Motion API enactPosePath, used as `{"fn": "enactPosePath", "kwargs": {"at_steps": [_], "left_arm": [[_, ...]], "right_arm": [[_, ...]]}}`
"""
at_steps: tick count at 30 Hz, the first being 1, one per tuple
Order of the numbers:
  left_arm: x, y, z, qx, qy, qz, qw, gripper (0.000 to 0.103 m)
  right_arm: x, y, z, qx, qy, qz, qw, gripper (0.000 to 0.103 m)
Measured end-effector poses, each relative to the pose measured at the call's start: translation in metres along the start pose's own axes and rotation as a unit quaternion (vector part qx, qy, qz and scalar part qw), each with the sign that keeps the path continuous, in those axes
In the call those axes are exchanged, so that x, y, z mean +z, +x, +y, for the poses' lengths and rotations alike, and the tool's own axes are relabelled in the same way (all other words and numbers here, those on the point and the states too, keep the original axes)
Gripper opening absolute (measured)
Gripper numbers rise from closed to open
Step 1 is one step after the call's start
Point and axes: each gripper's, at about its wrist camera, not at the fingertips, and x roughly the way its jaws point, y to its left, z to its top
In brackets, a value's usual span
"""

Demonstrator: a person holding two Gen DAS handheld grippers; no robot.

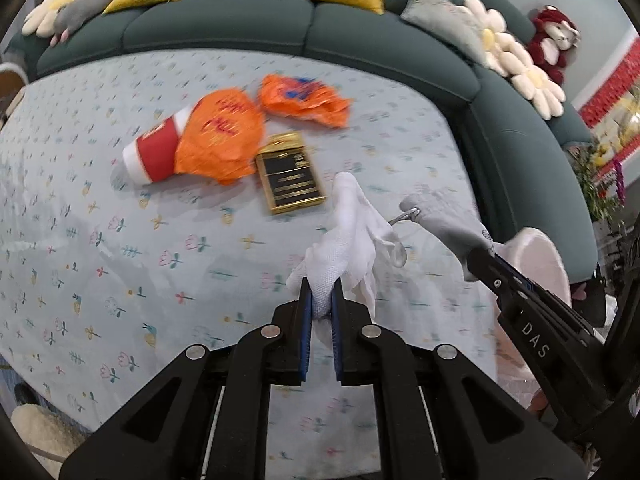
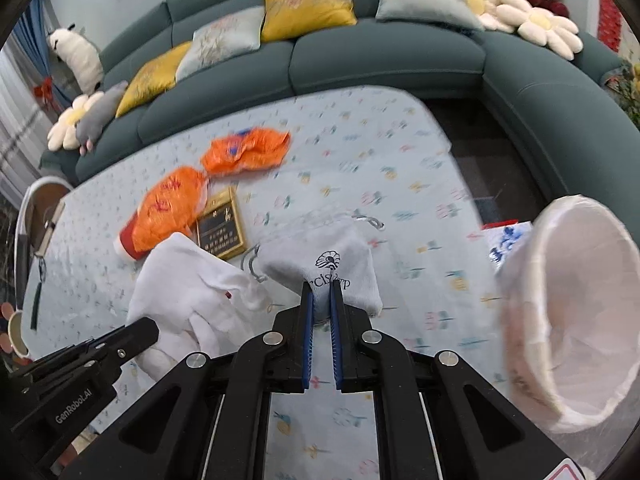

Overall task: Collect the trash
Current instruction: 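Carry the white glove and grey pouch over the white bin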

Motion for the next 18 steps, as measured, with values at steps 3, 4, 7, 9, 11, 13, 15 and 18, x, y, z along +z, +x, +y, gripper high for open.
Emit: {"fn": "enactPosePath", "kwargs": {"at_steps": [3, 4, 7, 9, 11, 13, 15, 18], "left_arm": [[-0.002, -0.013, -0.022, -0.005, 0.016, -0.012, 0.9998, 0.008], [-0.003, -0.018, -0.028, -0.007, 0.021, -0.015, 0.9997, 0.008], [-0.006, -0.03, -0.051, -0.013, 0.039, -0.024, 0.9989, 0.008], [-0.008, -0.037, -0.065, -0.017, 0.05, -0.029, 0.9982, 0.008], [-0.011, -0.042, -0.079, -0.02, 0.062, -0.033, 0.9974, 0.008], [-0.014, -0.048, -0.096, -0.024, 0.075, -0.037, 0.9962, 0.008], [-0.018, -0.052, -0.111, -0.028, 0.088, -0.04, 0.995, 0.008], [-0.023, -0.056, -0.131, -0.034, 0.103, -0.041, 0.9932, 0.008]], "right_arm": [[0.002, -0.024, -0.013, 0.0, 0.01, -0.02, 1.0, 0.008], [0.002, -0.03, -0.017, 0.0, 0.011, -0.026, 1.0, 0.008], [0.002, -0.052, -0.031, -0.003, 0.019, -0.046, 0.999, 0.008], [0.001, -0.067, -0.045, -0.007, 0.026, -0.058, 0.998, 0.008], [0.0, -0.077, -0.056, -0.011, 0.034, -0.066, 0.997, 0.008], [-0.002, -0.09, -0.072, -0.015, 0.045, -0.076, 0.996, 0.008], [-0.005, -0.103, -0.085, -0.019, 0.054, -0.086, 0.995, 0.008], [-0.009, -0.121, -0.104, -0.026, 0.064, -0.101, 0.992, 0.008]]}}
